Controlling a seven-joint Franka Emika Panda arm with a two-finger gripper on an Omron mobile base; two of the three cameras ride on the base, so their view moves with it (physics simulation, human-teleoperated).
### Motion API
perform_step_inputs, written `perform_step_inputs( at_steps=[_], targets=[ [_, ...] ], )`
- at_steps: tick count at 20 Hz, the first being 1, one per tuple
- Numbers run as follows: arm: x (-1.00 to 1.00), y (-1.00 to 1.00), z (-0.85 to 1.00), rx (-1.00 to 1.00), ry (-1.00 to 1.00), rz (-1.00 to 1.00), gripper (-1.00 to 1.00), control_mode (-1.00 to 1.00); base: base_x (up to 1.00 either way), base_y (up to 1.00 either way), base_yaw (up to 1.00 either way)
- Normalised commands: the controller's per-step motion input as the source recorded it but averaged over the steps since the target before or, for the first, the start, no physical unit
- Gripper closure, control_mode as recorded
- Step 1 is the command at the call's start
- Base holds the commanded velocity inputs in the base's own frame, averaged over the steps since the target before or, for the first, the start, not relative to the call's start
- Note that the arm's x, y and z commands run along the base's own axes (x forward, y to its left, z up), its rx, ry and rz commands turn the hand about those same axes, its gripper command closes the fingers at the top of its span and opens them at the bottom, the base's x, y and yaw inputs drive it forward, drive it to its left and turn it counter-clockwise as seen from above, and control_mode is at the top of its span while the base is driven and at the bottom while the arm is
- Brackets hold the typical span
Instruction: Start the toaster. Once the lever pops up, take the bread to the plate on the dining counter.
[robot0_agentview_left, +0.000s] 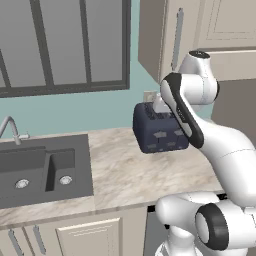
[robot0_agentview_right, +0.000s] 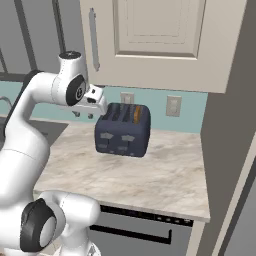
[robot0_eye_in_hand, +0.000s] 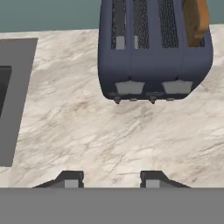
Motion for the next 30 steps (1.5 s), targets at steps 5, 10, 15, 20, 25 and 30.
perform_step_inputs(
  at_steps=[5,10,15,20,25,30],
  targets=[
    [0.00,-0.10,-0.06,0.00,0.00,0.00,-1.00,-1.00,0.00,0.00,0.00],
    [-0.01,-0.65,-0.10,0.01,0.00,0.00,-1.00,-1.00,0.00,0.00,0.00],
    [-0.07,-0.75,-0.16,0.00,-0.06,0.00,-1.00,-1.00,0.00,0.00,0.00],
    [-0.19,-0.65,-0.26,0.00,-0.21,0.00,-1.00,-1.00,0.00,0.00,0.00],
    [-0.18,-0.39,-0.30,-0.02,-0.30,0.00,-1.00,-1.00,0.00,0.00,0.00],
    [-0.03,-0.21,-0.37,-0.03,-0.26,0.00,-1.00,-1.00,0.00,0.00,0.00]
  ],
)
